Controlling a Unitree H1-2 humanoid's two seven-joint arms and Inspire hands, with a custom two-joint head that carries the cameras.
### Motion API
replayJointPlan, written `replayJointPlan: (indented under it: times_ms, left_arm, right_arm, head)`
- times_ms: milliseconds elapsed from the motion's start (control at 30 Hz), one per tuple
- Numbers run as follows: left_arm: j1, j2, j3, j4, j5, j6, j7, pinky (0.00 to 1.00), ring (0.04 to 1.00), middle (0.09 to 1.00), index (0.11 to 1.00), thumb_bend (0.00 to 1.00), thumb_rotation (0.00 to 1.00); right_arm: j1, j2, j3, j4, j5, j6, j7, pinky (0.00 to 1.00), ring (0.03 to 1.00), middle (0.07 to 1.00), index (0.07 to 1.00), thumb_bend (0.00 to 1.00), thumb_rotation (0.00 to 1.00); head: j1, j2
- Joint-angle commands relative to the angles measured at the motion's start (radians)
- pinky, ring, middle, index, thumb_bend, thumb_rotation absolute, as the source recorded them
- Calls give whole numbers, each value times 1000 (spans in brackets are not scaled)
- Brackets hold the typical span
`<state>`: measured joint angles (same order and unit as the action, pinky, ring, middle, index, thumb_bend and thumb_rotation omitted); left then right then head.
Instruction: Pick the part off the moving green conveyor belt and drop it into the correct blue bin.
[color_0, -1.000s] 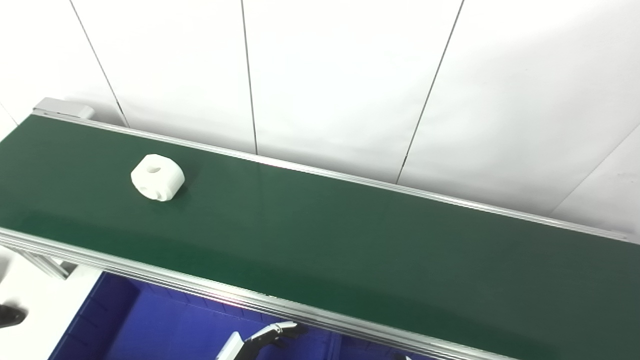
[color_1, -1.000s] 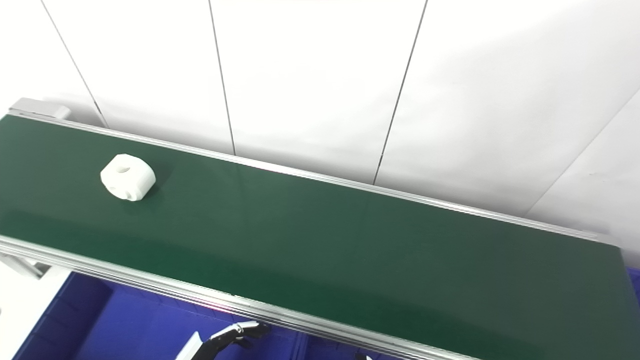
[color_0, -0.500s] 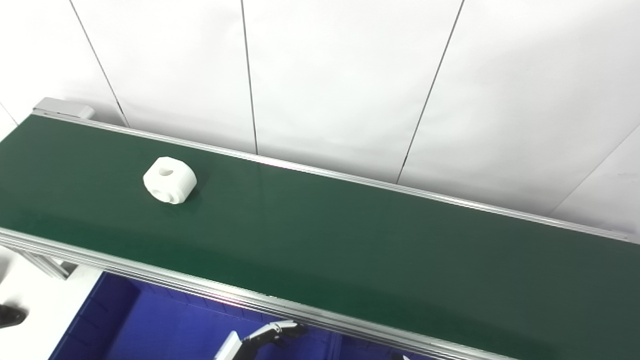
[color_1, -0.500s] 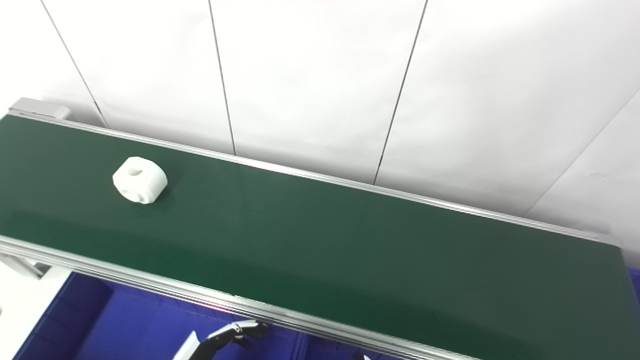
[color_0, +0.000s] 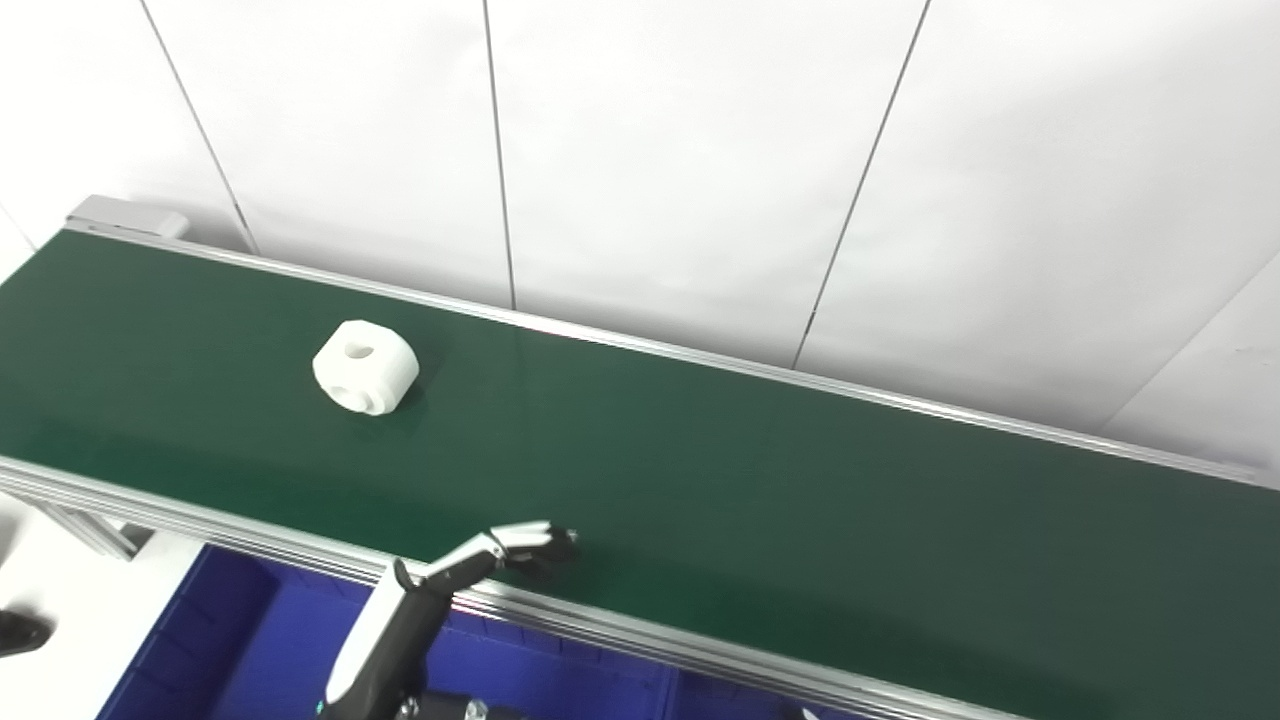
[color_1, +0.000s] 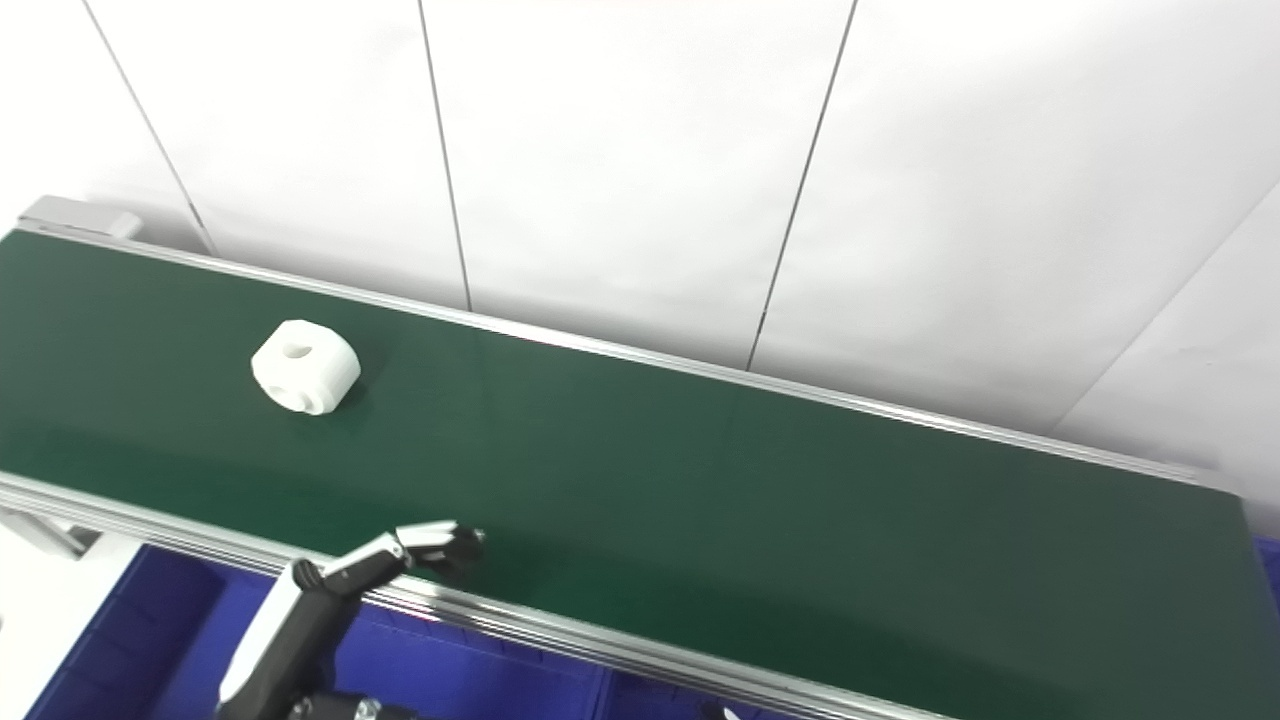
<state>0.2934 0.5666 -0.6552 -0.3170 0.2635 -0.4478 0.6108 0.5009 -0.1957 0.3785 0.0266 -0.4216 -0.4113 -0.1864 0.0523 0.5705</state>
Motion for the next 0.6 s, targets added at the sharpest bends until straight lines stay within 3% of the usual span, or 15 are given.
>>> replayJointPlan:
  times_ms: [0,133,233,400,567]
  left_arm:
    - [6,3,71,-27,11,-22,-48,622,711,764,703,850,371]
    - [-32,-5,142,-25,-46,-22,-150,619,725,809,746,807,317]
    - [-66,-15,207,-11,-81,-22,-240,667,754,834,775,801,335]
    - [-114,-46,331,-11,-32,56,-378,775,830,854,819,753,409]
    - [-220,-40,423,85,-51,46,-492,770,842,875,838,723,356]
  right_arm:
    - [2,-3,1,-32,3,-58,-10,642,769,826,870,586,406]
    - [-2,-4,3,-44,10,-58,-8,626,756,818,856,577,363]
    - [-4,-6,1,-56,18,-58,-2,635,754,810,851,574,346]
    - [-18,-27,16,-54,41,-58,-15,659,750,801,852,582,325]
    - [-25,-46,34,-58,52,-58,-37,635,738,788,845,592,336]
  head:
    - [-9,11]
    - [-38,43]
    - [-34,65]
    - [-7,72]
    - [11,87]
